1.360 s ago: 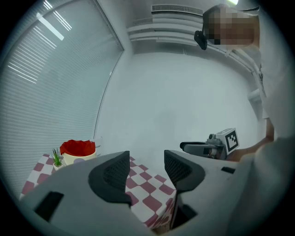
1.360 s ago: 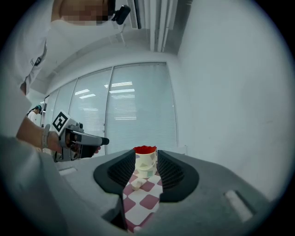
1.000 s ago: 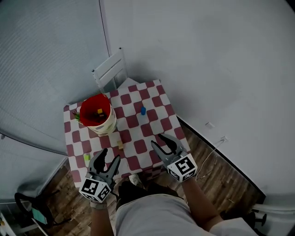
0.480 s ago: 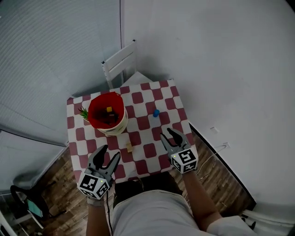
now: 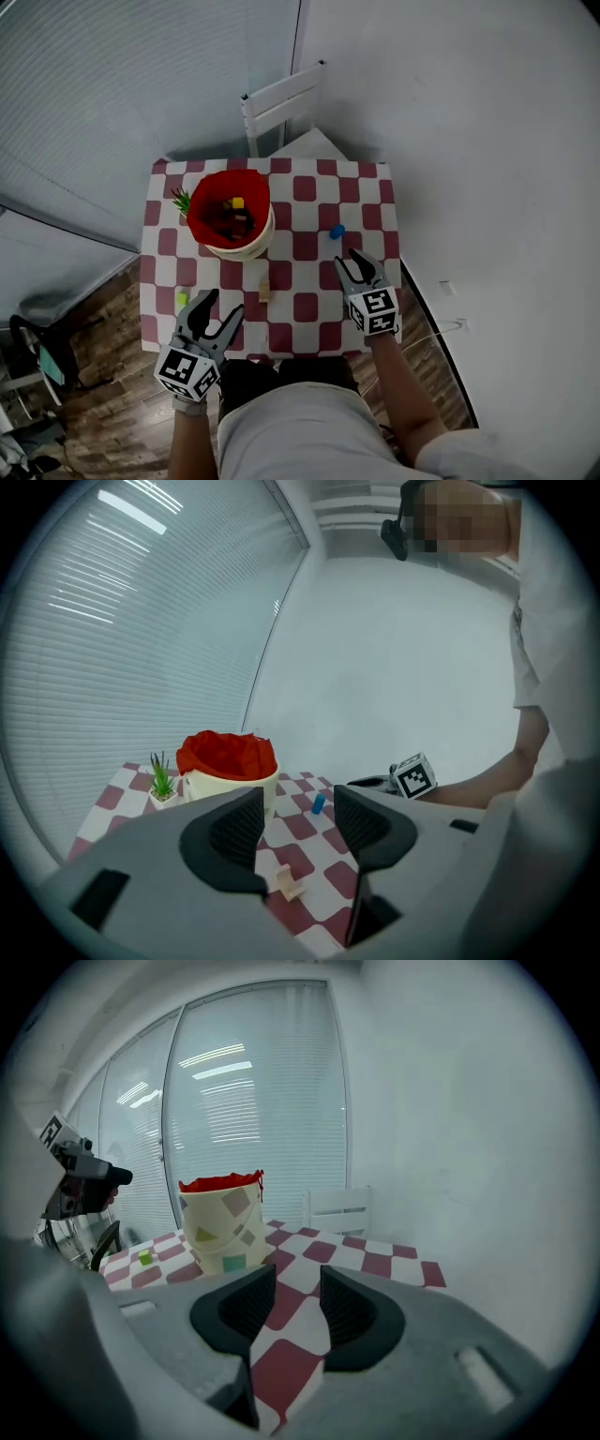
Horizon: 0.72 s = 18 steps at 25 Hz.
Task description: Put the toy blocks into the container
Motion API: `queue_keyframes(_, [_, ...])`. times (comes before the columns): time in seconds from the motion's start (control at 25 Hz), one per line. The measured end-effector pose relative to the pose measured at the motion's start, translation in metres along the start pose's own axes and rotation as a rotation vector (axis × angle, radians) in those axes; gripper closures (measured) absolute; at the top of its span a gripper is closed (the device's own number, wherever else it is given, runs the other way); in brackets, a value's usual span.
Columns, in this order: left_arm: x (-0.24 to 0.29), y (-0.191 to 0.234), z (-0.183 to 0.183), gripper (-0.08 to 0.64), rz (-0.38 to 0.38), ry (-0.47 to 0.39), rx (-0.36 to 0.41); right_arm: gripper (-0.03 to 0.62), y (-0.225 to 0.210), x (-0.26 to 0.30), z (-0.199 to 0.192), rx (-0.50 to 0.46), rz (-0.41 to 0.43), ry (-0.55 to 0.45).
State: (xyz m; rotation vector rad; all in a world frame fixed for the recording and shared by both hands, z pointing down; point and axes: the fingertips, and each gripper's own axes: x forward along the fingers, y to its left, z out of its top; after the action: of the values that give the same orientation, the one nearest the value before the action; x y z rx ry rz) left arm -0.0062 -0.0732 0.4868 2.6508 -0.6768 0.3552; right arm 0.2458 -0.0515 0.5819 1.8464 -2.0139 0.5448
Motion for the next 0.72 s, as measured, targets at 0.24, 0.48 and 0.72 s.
queue_keyframes(0.24, [0.001,0.001,-0.014,0.341,0.122,0.003,-0.058,0.46,-0.015,0.032,-0.017,-0.015,0.065,0.046])
queue_keyframes(0.48, [0.001,-0.005,-0.031,0.341,0.215,0.015,-0.102,0.46,-0.034,0.056,-0.035,-0.034,0.075,0.086])
queue_keyframes(0.72, [-0.001,-0.012,-0.048,0.341,0.281,0.028,-0.138,0.459,-0.053,0.077,-0.053,-0.019,0.088,0.123])
